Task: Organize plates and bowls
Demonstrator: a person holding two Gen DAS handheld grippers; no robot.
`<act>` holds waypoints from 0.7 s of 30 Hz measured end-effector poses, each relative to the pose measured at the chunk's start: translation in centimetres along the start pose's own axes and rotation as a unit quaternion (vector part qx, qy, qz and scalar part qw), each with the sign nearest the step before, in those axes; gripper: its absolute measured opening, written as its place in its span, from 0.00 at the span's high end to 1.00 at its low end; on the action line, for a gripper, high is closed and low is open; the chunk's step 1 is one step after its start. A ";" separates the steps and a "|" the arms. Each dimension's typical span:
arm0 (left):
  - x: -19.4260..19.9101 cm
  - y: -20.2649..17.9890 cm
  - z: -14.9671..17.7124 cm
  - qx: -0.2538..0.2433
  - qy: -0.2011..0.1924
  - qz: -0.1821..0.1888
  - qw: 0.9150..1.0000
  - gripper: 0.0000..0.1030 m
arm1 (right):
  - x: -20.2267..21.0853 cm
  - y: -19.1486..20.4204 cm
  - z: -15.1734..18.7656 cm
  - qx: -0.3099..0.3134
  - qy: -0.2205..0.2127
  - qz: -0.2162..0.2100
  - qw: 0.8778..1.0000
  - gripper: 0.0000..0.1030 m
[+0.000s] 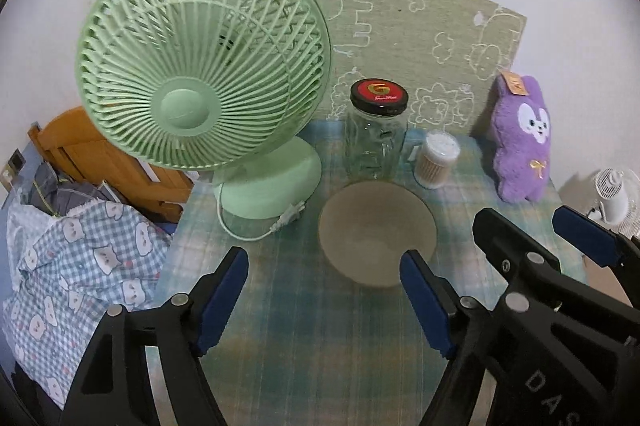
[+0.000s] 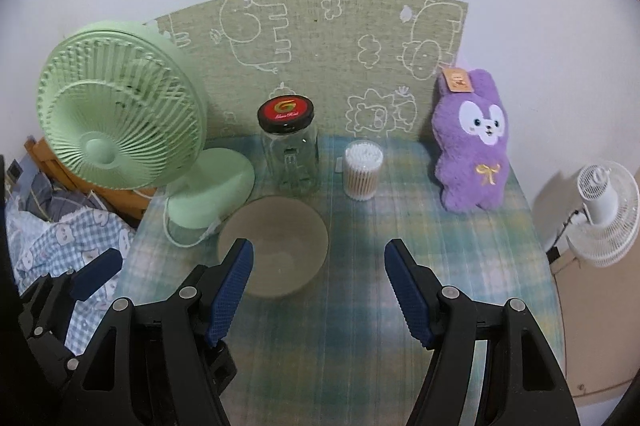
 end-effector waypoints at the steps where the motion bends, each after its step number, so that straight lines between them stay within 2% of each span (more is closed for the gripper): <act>1: -0.5 0.1 -0.1 0.003 0.001 -0.002 1.000 0.27 | -0.6 0.0 -0.2 0.001 0.001 -0.001 1.000 0.32; 13: -8.2 0.2 -0.1 0.022 0.038 -0.019 0.999 0.51 | -9.4 0.4 -0.2 0.002 0.047 -0.027 0.999 0.48; 15: -9.2 0.3 -0.1 0.019 0.044 -0.024 0.999 0.58 | -10.7 0.6 -0.1 0.000 0.056 -0.033 0.998 0.54; 19: -11.0 0.7 0.2 0.017 0.060 -0.027 0.998 0.62 | -12.4 1.0 0.3 -0.001 0.070 -0.042 0.997 0.57; 21: -11.7 0.6 0.3 0.017 0.065 -0.024 0.997 0.65 | -13.0 1.3 0.6 -0.002 0.075 -0.053 0.996 0.63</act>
Point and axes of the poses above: each gripper's, at about its wrist camera, not at the fingertips, and x roughly against the way its jaws point, y to its left, z to its underside, the point moved 8 cm from there along -x, roughly the way its jaws point, and after that the axes turned 8 degrees about z, right-handed, at the moved point
